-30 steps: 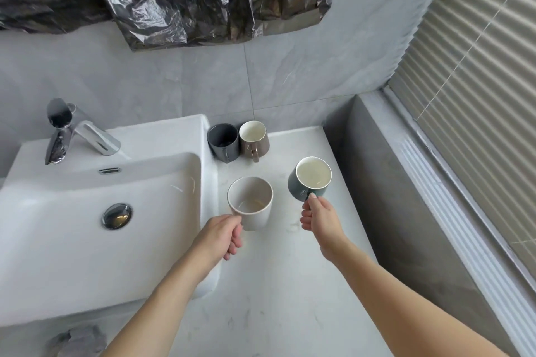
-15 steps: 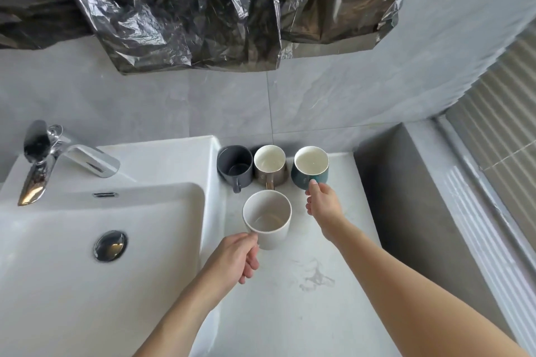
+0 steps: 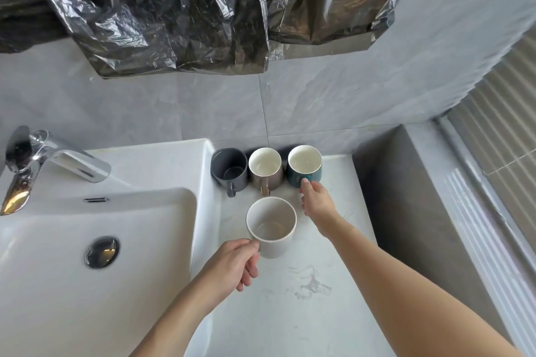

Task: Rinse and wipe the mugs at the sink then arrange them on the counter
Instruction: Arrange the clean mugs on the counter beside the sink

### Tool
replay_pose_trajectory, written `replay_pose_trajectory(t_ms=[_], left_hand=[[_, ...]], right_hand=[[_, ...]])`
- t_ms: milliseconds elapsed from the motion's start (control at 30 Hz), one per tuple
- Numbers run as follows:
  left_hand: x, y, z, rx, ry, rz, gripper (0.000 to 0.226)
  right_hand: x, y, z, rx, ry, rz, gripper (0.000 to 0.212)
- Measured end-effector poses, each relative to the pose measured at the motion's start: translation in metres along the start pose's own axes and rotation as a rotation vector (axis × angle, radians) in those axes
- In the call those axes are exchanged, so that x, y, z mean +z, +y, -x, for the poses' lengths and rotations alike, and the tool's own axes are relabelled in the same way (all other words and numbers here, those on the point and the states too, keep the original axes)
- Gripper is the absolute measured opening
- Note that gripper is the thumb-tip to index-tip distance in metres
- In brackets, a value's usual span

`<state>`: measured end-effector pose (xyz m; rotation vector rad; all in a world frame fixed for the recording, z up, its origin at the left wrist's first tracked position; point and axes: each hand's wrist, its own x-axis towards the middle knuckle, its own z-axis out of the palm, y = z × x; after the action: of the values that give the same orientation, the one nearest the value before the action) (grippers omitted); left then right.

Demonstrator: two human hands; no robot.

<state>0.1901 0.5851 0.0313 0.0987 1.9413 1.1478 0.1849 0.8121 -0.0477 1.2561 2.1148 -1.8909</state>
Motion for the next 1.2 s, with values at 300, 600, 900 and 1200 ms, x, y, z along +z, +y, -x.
replay_pose_trajectory(t_ms=[300,600,900,1200], left_hand=[[0.047,0.022,-0.019,-0.004,-0.01,0.051,0.038],[0.153,0.065,-0.079,-0.004,0.032,0.179,0.039],[0.173,0.09,-0.13,0.022,0.12,0.16,0.035],[0.174,0.095,-0.156,0.052,0.155,0.204,0.033]], right_hand=[[-0.082,-0.003,0.01,0.08,-0.023,-0.013,0.033],[-0.131,-0.009,-0.008,0.1,0.006,-0.056,0.04],[-0.121,-0.013,-0.049,0.051,0.08,-0.108,0.044],[-0.114,-0.012,-0.077,-0.023,0.09,-0.134,0.043]])
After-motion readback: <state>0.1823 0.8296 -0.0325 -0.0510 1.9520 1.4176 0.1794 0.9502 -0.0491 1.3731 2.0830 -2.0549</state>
